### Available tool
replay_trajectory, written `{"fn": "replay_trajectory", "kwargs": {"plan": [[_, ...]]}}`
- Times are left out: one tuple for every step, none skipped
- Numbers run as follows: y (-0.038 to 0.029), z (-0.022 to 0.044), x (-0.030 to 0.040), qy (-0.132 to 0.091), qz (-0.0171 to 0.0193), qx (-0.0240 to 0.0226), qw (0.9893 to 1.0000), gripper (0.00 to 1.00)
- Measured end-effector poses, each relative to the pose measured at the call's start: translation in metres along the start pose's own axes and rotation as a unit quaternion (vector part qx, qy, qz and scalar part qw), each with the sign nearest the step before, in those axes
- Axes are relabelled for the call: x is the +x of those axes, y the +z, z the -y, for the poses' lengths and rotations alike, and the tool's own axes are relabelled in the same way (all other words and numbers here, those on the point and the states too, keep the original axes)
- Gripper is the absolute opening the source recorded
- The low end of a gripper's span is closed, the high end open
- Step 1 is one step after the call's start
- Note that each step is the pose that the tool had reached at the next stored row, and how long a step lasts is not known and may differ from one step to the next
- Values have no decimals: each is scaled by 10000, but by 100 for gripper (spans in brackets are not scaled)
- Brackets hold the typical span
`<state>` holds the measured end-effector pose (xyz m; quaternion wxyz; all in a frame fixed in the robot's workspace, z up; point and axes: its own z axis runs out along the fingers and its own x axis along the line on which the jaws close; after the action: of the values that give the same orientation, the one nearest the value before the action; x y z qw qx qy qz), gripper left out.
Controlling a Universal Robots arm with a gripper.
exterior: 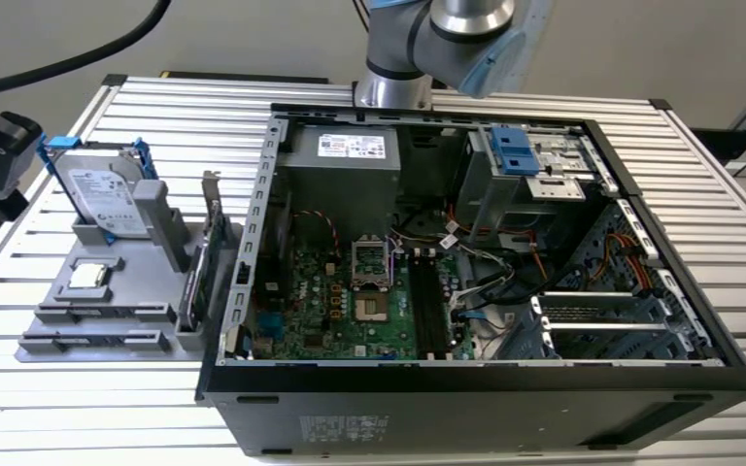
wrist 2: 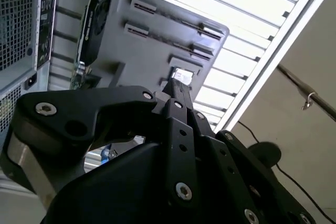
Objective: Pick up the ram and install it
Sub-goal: 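Pick up the ram and move it above insertion slot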
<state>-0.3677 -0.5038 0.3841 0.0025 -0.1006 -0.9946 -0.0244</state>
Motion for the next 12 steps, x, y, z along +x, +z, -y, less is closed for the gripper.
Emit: {"fn": "replay_trajectory", "kwargs": {"plan": [[1,0,0,40,2,-1,10000,0],[2,0,0,80,4,-1,10000,0],[2,0,0,123,6,-1,9999,0],[3,0,0,170,8,-2,9999,0],[4,0,0,218,11,-3,9998,0],[4,0,0,269,13,-3,9996,0],[5,0,0,323,16,-4,9995,0],[6,0,0,373,18,-4,9993,0],[7,0,0,425,21,-5,9991,0],[8,0,0,473,23,-5,9989,0],[8,0,0,523,25,-6,9986,0],[9,0,0,570,27,-6,9984,0]]}}
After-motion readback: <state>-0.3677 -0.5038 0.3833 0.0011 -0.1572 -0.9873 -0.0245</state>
